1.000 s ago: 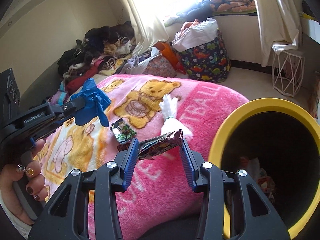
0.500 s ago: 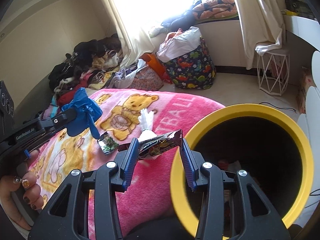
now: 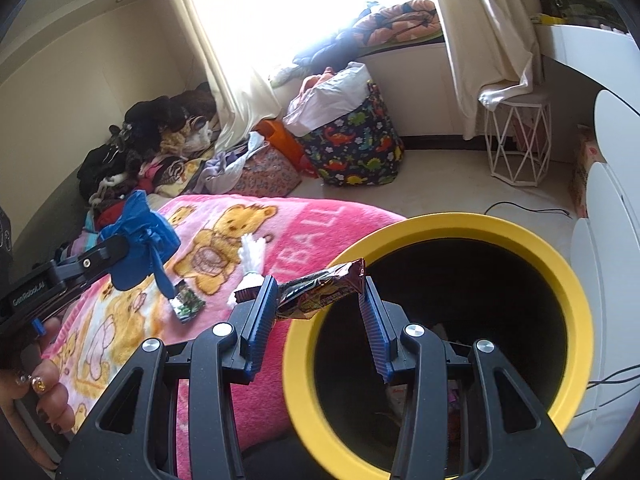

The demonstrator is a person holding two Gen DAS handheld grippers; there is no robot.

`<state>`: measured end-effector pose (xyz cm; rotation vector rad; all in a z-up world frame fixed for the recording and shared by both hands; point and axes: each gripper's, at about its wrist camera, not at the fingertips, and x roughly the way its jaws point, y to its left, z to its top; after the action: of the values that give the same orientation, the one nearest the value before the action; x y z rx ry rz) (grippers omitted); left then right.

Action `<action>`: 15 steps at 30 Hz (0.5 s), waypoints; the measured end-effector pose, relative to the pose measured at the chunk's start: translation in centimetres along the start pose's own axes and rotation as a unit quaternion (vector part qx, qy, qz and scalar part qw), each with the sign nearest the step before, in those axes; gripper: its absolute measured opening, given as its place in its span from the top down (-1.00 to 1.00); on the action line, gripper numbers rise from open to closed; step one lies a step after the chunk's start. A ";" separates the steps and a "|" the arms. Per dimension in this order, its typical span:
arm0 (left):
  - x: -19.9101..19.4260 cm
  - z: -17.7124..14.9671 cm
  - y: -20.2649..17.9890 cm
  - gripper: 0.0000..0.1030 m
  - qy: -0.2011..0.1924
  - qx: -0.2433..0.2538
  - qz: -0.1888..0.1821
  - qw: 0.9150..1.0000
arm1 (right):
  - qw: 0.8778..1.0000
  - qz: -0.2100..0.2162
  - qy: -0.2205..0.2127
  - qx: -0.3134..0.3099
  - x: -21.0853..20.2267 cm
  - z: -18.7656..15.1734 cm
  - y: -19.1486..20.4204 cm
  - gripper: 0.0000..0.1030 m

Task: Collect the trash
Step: 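Carry the silver wrapper and blue ball over the yellow bin and open both grippers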

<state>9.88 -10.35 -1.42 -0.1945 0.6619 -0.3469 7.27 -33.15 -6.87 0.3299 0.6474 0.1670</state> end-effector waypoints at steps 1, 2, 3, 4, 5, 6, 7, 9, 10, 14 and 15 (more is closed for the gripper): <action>0.1 0.0 -0.2 0.81 0.001 0.002 -0.001 1.000 | 1.000 -0.002 -0.001 0.002 -0.1 0.0 -0.2 0.21; 0.2 -0.1 -0.5 0.81 0.002 0.005 -0.002 1.000 | 1.000 -0.004 -0.003 0.004 -0.3 0.1 -0.5 0.21; 0.2 -0.1 -0.7 0.81 0.003 0.008 -0.004 1.000 | 1.000 -0.007 -0.004 0.006 -0.4 0.1 -0.8 0.21; 0.3 -0.2 -0.9 0.81 0.004 0.010 -0.005 1.000 | 1.000 -0.010 -0.005 0.008 -0.5 0.1 -1.0 0.21; 0.4 -0.2 -1.2 0.81 0.006 0.012 -0.007 1.000 | 1.000 -0.012 -0.006 0.010 -0.5 0.2 -1.4 0.21; 0.5 -0.3 -1.5 0.81 0.007 0.015 -0.008 1.000 | 1.000 -0.016 -0.008 0.012 -0.6 0.2 -1.7 0.21; 0.5 -0.3 -1.8 0.81 0.008 0.018 -0.010 1.000 | 1.000 -0.019 -0.009 0.014 -0.7 0.2 -2.0 0.21; 0.7 -0.4 -2.2 0.81 0.010 0.022 -0.013 1.000 | 1.000 -0.023 -0.011 0.017 -1.0 0.2 -2.6 0.21; 0.8 -0.4 -2.6 0.81 0.011 0.024 -0.015 1.000 | 0.999 -0.026 -0.012 0.020 -1.1 0.2 -2.9 0.21; 1.1 -0.6 -3.6 0.81 0.016 0.034 -0.020 0.999 | 0.999 -0.037 -0.015 0.027 -1.4 0.1 -3.7 0.21; 1.1 -0.7 -3.8 0.81 0.016 0.036 -0.021 0.999 | 0.999 -0.039 -0.016 0.028 -1.5 0.1 -4.0 0.21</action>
<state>9.32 -14.30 -1.47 -0.1354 0.6773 -0.4145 6.36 -37.28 -7.34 0.3602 0.6334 0.0692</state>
